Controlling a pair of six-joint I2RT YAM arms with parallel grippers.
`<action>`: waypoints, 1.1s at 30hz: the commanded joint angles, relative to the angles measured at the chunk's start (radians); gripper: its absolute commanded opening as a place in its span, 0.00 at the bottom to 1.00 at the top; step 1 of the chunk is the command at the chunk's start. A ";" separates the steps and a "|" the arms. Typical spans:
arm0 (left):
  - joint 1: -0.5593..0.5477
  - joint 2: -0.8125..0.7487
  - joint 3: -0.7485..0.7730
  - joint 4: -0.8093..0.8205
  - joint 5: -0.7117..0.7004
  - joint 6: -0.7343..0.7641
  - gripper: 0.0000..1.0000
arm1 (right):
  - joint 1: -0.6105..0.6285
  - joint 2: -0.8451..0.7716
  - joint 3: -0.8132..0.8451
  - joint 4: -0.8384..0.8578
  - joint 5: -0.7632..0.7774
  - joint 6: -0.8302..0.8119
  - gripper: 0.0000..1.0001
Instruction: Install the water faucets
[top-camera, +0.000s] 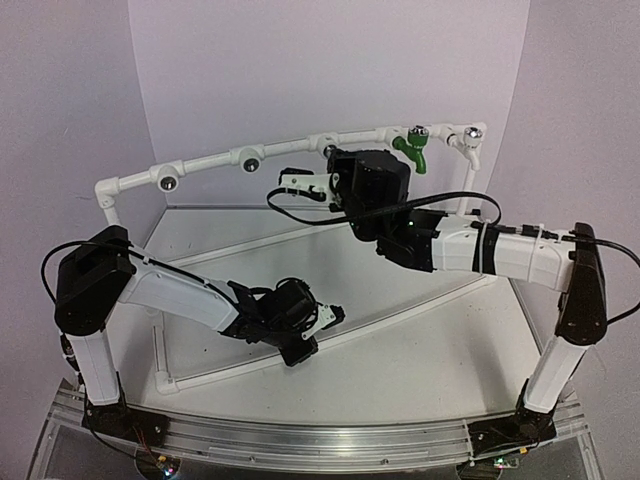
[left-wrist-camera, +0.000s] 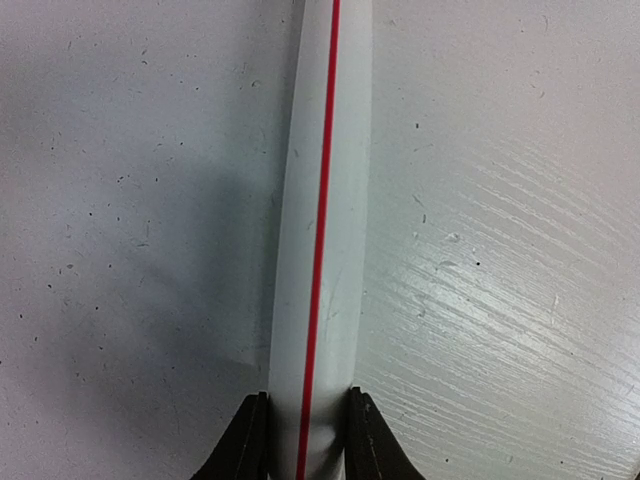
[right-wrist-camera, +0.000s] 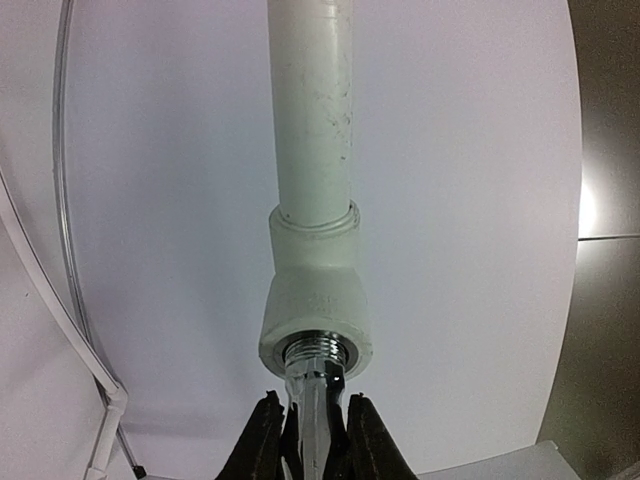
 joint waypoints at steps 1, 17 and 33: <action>-0.037 0.072 -0.020 -0.054 0.083 -0.012 0.00 | -0.009 0.037 0.090 0.023 0.032 0.066 0.00; -0.049 0.066 -0.029 -0.053 0.079 -0.016 0.00 | -0.003 0.072 0.176 -0.021 0.049 0.127 0.00; -0.061 0.064 -0.035 -0.053 0.077 -0.018 0.00 | -0.007 0.085 0.231 -0.056 0.044 0.332 0.00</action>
